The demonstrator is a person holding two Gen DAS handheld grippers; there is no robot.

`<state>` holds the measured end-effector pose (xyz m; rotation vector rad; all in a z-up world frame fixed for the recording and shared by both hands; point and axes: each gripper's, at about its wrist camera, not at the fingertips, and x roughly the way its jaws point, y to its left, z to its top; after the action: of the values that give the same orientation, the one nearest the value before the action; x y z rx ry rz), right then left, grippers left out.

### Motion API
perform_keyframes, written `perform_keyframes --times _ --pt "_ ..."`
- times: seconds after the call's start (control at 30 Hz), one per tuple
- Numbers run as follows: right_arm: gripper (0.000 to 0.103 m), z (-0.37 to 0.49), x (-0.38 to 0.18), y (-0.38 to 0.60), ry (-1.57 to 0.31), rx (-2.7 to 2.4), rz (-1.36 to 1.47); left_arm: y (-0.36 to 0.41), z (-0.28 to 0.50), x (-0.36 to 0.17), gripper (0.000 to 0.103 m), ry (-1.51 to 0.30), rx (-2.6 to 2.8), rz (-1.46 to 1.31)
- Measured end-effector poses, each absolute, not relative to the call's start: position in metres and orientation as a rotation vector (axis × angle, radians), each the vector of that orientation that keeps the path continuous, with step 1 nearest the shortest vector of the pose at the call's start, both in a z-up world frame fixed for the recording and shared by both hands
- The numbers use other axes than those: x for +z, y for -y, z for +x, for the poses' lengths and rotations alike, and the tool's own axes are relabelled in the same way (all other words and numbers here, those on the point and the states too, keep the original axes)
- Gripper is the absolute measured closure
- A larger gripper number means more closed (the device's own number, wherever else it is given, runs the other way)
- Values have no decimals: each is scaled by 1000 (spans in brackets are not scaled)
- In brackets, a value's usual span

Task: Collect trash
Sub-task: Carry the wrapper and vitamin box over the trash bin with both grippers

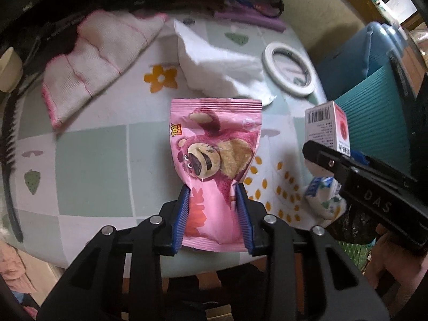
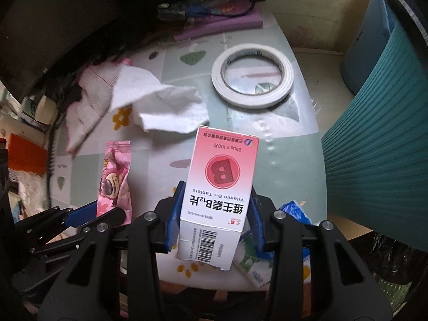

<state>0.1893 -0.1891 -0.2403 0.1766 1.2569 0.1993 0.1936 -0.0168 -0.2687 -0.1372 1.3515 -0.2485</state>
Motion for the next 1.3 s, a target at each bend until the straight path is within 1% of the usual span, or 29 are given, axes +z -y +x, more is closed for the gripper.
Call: perform_keyframes --times 0.33,0.53,0.63,0.97,1.3 --pt "60 166 -173 187 -1141 224 228 8 169 -204 69 -1273 -306 -184" --pt "60 153 -134 200 -1066 189 268 25 175 -182 69 -1225 -357 -169" --pt "60 148 -119 208 -1035 163 285 32 174 -162 69 -1195 -391 -146" --pt "60 123 -82 259 -928 43 353 92 173 -115 69 -1119 -526 -76" --pt "60 107 -69 346 -901 -23 381 167 167 -91 69 -1077 -607 -34"
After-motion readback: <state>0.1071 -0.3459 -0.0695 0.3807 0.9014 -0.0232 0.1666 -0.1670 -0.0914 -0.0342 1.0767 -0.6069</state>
